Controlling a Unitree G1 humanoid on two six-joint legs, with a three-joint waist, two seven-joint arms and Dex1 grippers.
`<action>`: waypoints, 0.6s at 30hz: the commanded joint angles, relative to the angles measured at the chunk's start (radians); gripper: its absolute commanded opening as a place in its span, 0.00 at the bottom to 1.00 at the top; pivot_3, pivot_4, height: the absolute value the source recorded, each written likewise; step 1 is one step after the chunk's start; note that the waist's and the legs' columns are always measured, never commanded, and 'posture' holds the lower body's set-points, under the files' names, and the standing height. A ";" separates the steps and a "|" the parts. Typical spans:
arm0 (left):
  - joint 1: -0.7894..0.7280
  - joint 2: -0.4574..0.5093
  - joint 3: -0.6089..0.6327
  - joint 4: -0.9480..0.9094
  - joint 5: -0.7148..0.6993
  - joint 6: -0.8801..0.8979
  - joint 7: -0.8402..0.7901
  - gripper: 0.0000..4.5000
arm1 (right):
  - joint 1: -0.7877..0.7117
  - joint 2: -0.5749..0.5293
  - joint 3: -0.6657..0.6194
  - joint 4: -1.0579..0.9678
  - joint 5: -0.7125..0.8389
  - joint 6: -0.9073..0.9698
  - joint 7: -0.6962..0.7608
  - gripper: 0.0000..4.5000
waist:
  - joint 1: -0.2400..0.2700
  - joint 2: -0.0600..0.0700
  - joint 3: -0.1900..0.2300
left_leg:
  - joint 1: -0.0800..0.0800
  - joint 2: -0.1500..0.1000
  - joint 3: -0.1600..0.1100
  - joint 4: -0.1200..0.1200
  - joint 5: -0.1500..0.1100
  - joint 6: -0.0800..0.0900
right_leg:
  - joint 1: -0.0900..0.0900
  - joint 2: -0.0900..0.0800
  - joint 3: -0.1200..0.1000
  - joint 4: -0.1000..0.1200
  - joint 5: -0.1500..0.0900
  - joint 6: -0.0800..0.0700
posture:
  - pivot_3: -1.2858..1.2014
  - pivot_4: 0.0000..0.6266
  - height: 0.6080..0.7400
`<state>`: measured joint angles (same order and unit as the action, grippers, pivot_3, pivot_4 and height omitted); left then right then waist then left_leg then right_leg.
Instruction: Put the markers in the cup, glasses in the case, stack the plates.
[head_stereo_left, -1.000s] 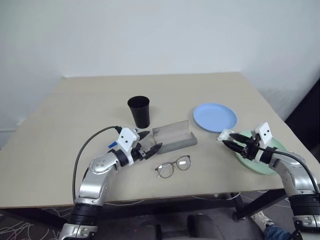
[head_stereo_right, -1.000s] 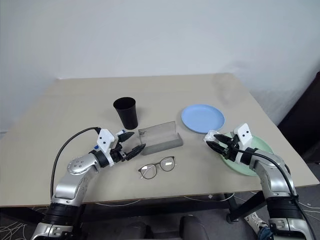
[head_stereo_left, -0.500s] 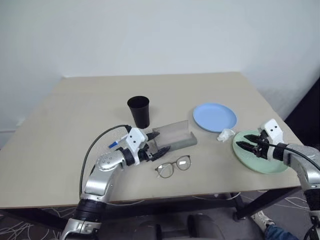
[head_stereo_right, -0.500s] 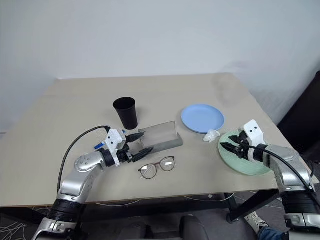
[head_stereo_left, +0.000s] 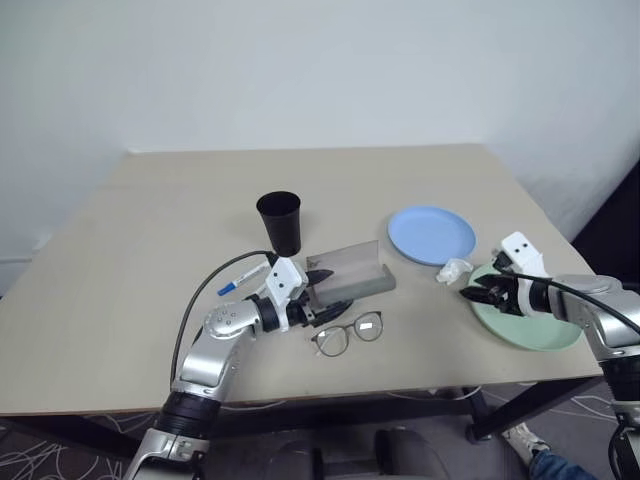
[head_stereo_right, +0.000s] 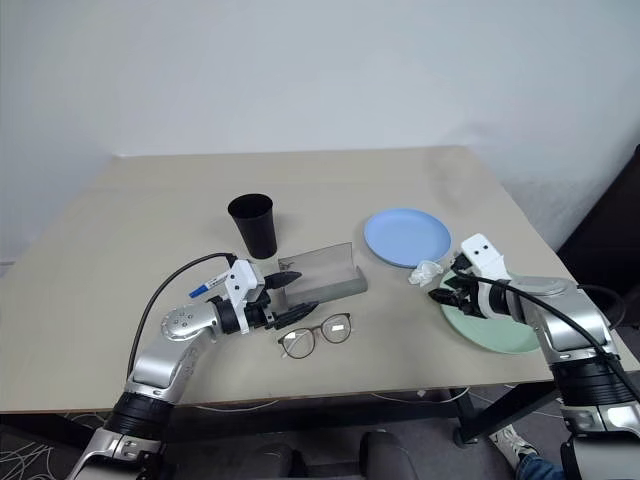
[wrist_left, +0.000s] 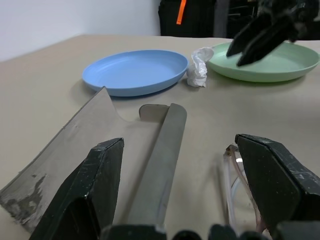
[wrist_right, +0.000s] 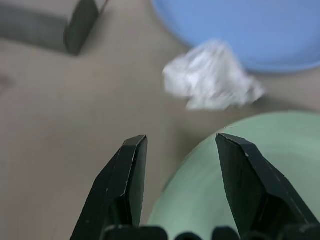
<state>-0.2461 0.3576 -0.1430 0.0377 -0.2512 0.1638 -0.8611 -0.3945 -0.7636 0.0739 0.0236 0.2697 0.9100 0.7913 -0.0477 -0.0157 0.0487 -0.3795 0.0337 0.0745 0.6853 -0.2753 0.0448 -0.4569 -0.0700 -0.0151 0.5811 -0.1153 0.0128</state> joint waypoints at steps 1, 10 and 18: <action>-0.018 -0.005 -0.002 -0.015 -0.002 -0.022 -0.003 0.84 | -0.037 -0.007 0.013 -0.049 -0.018 0.047 -0.027 0.53 | 0.000 0.000 0.000 | 0.000 0.000 0.000 0.000 0.000 0.000 | 0.000 0.000 0.000 0.000 0.000 0.000 | 0.52 0.00 0.94; -0.016 -0.025 -0.005 -0.002 0.006 -0.039 0.005 0.85 | -0.038 -0.012 0.108 -0.005 -0.110 -0.008 -0.062 0.72 | 0.000 0.000 0.000 | 0.000 0.000 0.000 0.000 0.000 0.000 | 0.000 0.000 0.000 0.000 0.000 0.000 | 0.52 0.00 0.94; -0.006 -0.030 -0.005 -0.007 0.008 -0.045 0.014 0.85 | -0.041 -0.004 0.143 0.019 -0.168 -0.053 -0.074 0.86 | 0.000 0.000 0.000 | 0.000 0.000 0.000 0.000 0.000 0.000 | 0.000 0.000 0.000 -0.001 0.000 0.000 | 0.52 0.00 0.94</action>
<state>-0.2427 0.3307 -0.1482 0.0505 -0.2440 0.1390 -0.8501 -0.4170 -0.7634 0.2226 0.0374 0.1291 0.8759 0.7348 -0.0480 -0.0157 0.0487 -0.3796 0.0338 0.0746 0.6853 -0.2753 0.0447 -0.4568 -0.0698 -0.0153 0.5803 -0.1153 0.0128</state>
